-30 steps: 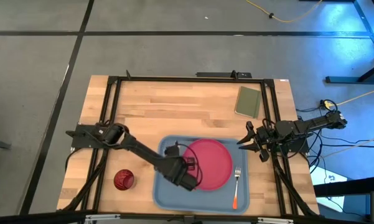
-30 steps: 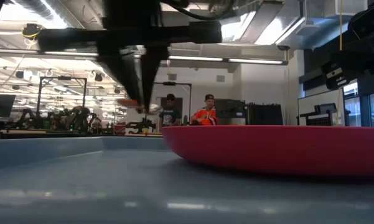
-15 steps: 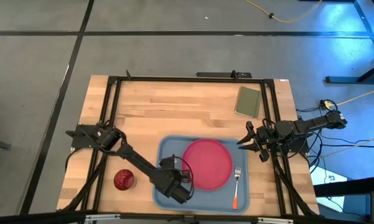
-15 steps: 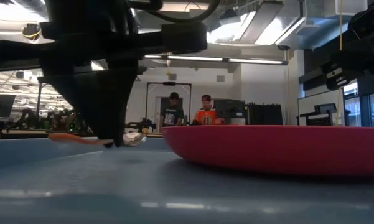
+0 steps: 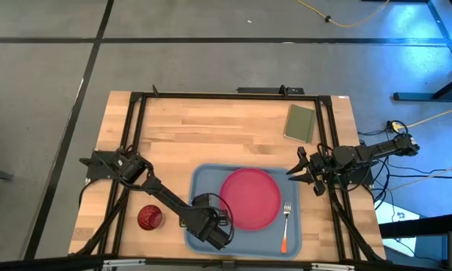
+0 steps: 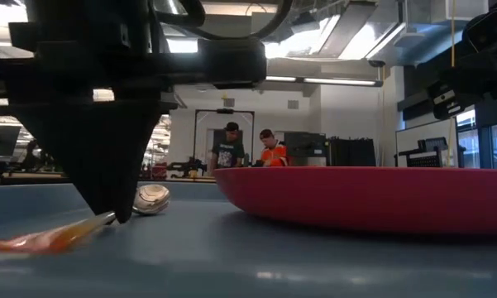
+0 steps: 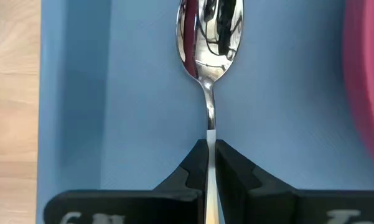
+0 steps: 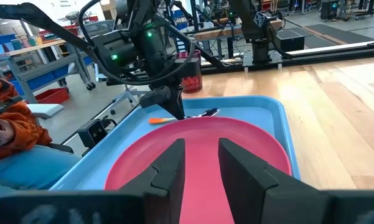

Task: Pick and place plate/cup/fork/spoon on tray
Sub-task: Put the orange spoon to the left of the pink serving tray

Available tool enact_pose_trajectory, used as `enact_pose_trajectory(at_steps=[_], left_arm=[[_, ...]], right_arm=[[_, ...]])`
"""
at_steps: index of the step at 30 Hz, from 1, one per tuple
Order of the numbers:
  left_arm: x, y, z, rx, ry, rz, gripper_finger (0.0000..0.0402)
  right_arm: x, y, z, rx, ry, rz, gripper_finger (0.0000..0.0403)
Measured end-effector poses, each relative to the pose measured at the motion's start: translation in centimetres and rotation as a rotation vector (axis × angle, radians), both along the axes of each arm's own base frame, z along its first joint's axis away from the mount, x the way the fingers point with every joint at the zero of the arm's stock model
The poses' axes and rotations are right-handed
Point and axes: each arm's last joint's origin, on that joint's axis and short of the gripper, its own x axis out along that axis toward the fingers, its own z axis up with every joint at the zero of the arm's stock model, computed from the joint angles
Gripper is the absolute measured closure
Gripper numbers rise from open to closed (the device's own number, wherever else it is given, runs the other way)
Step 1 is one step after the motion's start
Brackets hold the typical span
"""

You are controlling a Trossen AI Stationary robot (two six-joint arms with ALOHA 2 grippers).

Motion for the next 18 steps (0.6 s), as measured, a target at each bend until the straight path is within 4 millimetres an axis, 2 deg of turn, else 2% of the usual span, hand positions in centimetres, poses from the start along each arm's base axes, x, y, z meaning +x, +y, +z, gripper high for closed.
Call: enact_pose_trajectory(at_steps=[18], left_arm=[[0.51,0.63,0.02,0.012,-0.019,0.014,0.0372]], right_arm=[[0.0,0.0,0.0,0.0,0.0,0.0,0.0301]])
